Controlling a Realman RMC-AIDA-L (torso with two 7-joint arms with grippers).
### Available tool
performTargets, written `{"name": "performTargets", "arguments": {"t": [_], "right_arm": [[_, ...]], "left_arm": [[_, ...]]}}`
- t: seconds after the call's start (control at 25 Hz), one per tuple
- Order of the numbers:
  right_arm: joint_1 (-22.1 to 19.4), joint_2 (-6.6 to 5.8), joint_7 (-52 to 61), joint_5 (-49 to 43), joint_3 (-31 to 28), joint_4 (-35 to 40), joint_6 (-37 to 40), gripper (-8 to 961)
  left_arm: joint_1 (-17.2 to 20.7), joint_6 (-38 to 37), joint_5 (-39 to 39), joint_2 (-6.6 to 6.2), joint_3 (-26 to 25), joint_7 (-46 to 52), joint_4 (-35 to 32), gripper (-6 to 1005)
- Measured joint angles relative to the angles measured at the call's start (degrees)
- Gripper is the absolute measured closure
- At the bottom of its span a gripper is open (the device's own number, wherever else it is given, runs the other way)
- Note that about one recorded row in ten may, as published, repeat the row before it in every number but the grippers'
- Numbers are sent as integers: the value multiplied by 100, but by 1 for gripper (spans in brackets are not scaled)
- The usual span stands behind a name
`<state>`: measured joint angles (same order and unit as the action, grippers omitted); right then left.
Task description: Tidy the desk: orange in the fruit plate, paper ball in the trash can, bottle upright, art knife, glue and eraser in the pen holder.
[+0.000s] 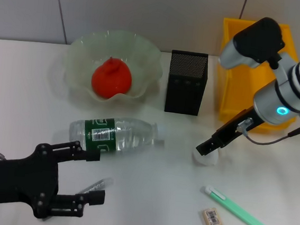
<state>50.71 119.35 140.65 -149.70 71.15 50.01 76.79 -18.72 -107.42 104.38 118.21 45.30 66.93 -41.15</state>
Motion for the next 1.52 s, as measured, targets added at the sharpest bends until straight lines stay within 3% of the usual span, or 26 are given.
{"name": "performTargets", "arguments": {"t": [0.48,1.0,1.32,1.52], "right_arm": [[445,1,116,-41,102,-723,-205,166],[487,1,398,-157,413,-844,-339,167],[462,1,407,-158,410,-700,-265,320],[114,-24,598,-176,328,506,540,422]], "left_arm": [[-21,20,145,3,135,-17,110,196],[-17,143,153,4,128,-22,109,196],[32,150,153,3,127,-59,169,195],[41,124,152,-5,121,-84,178,195]]}}
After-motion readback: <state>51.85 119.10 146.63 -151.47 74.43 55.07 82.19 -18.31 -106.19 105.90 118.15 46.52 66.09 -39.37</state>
